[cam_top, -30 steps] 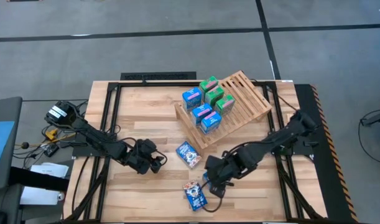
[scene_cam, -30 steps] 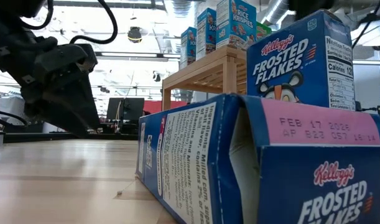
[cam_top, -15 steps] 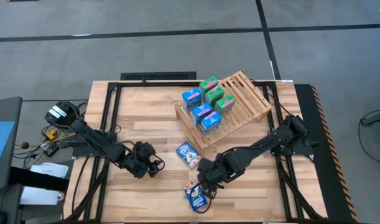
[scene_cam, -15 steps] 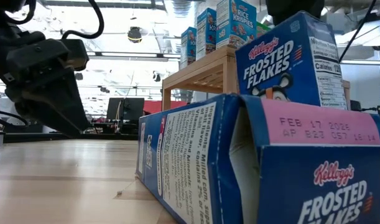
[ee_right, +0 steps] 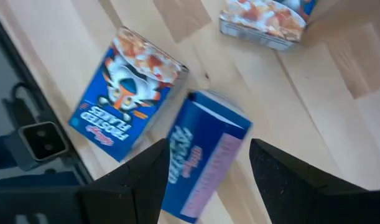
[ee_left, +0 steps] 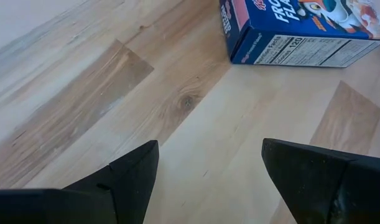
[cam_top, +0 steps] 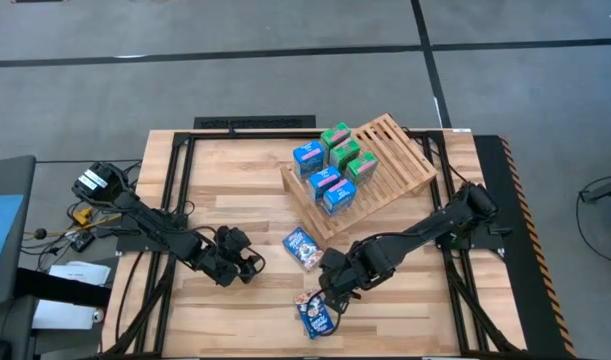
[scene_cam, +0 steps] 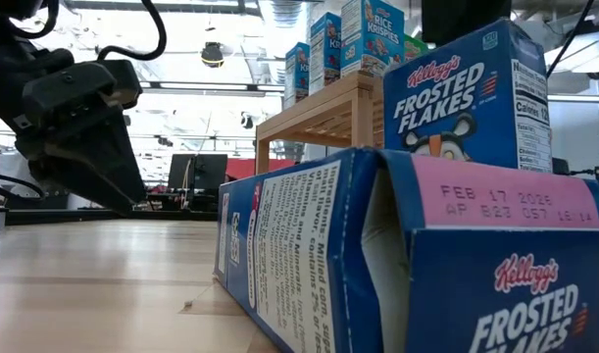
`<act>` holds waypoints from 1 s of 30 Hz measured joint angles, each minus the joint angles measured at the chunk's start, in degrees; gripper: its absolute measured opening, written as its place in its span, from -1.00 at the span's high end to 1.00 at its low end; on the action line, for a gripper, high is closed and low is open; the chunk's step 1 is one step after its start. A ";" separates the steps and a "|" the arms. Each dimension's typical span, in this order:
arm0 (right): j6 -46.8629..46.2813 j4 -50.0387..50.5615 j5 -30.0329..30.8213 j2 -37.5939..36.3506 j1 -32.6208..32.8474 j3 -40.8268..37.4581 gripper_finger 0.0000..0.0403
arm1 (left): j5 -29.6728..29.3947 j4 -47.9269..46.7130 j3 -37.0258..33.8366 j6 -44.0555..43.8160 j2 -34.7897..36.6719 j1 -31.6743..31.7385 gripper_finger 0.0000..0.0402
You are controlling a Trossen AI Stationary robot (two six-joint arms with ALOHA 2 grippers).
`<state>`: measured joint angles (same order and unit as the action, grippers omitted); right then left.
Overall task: Stack cereal on shelf
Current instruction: Put the middle blue cereal box on the shelf
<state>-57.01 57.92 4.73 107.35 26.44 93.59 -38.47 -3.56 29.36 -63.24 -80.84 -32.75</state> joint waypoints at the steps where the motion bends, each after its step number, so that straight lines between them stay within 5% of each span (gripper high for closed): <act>1: 0.00 0.23 0.03 0.00 0.01 -0.01 -0.22 | -0.01 0.02 0.01 0.02 -0.01 0.00 -0.37; 8: 0.36 -0.09 0.60 -0.02 0.06 0.01 -0.22 | 0.06 0.03 0.01 0.04 0.00 0.00 -0.37; 19: 3.11 -0.84 -13.95 -0.04 -2.65 0.03 -0.22 | -0.85 0.04 0.01 -0.31 -0.01 0.00 -0.37; 30: 1.85 1.21 -14.00 -0.07 -2.91 0.08 -0.22 | -1.89 0.12 0.00 -0.94 0.00 0.00 -0.37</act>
<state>-55.17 59.13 -9.27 107.28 23.53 93.67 -40.36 -3.44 29.37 -64.18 -80.84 -32.76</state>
